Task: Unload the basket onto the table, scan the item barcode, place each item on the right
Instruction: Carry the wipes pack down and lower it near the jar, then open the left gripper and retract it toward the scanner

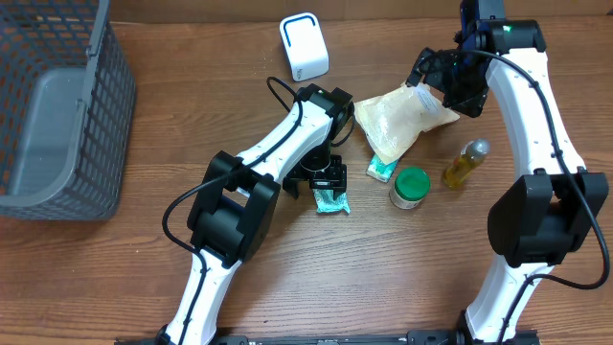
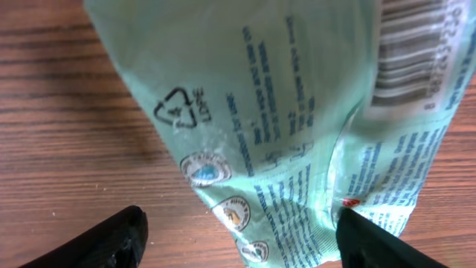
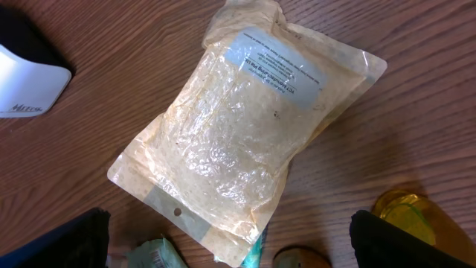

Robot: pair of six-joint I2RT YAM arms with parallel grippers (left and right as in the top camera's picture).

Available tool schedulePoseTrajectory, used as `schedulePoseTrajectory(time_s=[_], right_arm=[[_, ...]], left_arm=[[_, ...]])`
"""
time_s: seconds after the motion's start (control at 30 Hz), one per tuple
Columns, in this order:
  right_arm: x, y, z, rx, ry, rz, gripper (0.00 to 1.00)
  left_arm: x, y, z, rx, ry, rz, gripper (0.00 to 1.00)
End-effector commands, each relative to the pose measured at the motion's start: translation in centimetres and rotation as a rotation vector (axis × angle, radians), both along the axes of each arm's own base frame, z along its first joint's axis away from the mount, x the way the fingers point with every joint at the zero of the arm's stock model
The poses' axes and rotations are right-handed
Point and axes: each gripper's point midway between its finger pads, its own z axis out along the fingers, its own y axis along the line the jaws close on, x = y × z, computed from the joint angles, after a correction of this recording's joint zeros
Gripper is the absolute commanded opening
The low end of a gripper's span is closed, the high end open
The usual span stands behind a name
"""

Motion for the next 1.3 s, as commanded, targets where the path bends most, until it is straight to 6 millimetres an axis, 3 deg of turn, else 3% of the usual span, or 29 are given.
schedulePoseTrajectory(time_s=[0.0,0.07,0.37,0.47,0.8,1.27], right_arm=[[0.5,0.3,1.2,0.006,-0.037,0.004,1.0],[0.5,0.3,1.2,0.006,-0.037,0.004,1.0],[0.5,0.3,1.2,0.006,-0.037,0.004,1.0],[0.5,0.3,1.2,0.006,-0.037,0.004,1.0],[0.5,0.3,1.2,0.006,-0.037,0.004,1.0],[0.5,0.3,1.2,0.006,-0.037,0.004,1.0]], left_arm=[[0.4,0.1,0.6,-0.018,-0.003,-0.006,0.84],[1.0,0.3,1.3,-0.027,-0.013,-0.001,0.84],[5.9,1.7,7.6,-0.135,-0.197,0.072,0.86],[7.3,2.8,8.9,-0.154,-0.247,0.106,1.0],[9.9,7.8,8.9,-0.12,-0.28,0.222,1.0],[11.8,7.8,9.0,-0.148,-0.345,0.235,1.0]])
